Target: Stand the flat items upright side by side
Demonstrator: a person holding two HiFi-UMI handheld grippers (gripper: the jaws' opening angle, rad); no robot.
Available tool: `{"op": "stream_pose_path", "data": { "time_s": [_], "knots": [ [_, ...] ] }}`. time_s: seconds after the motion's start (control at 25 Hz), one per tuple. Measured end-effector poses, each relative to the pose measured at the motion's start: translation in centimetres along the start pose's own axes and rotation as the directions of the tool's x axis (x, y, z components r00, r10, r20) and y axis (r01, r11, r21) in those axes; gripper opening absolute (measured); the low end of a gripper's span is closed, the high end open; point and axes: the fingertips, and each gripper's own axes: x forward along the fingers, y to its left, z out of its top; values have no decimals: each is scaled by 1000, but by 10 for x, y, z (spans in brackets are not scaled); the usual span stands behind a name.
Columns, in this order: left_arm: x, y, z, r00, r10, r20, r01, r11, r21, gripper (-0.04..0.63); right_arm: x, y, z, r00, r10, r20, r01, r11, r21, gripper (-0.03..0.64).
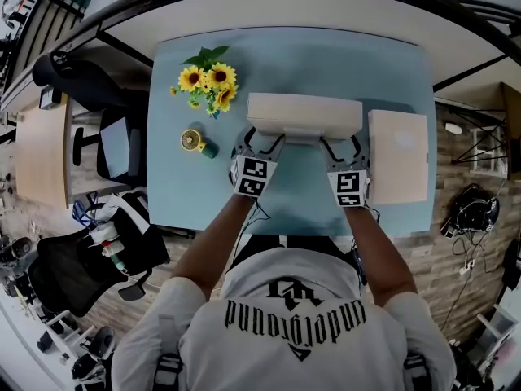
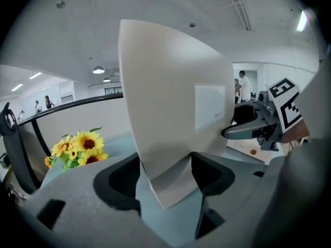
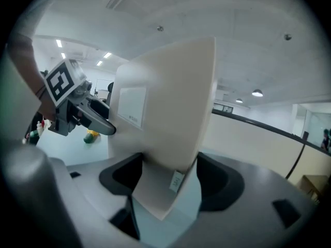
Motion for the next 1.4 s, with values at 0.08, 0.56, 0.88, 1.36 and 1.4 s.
{"op": "stream_pose_path", "data": {
  "time_s": [0.08, 0.56, 0.88, 1.36, 1.4],
  "knots": [
    [0, 0, -3, 1000, 12, 3, -13, 1000, 11, 318, 2, 1, -4, 1000, -4, 1, 4, 1000, 2, 330],
    [-3, 0, -9, 999, 24, 29, -25, 1000, 7, 342, 1, 3, -14, 1000, -5, -1, 5, 1000, 7, 360],
    [-23, -3, -3, 999, -13, 47, 13, 1000, 7, 354, -23, 4, -10, 999, -28, -24, 29, 998, 52, 382],
    [-87, -30, -6, 990, -123, 66, 121, 992, 29, 356, -105, 34, -4, 988, -148, -50, 153, 981, 119, 380],
    [-90, -35, -10, 989, -138, 61, 136, 990, 32, 356, -112, 36, -7, 986, -160, -55, 165, 979, 123, 379]
  ]
}}
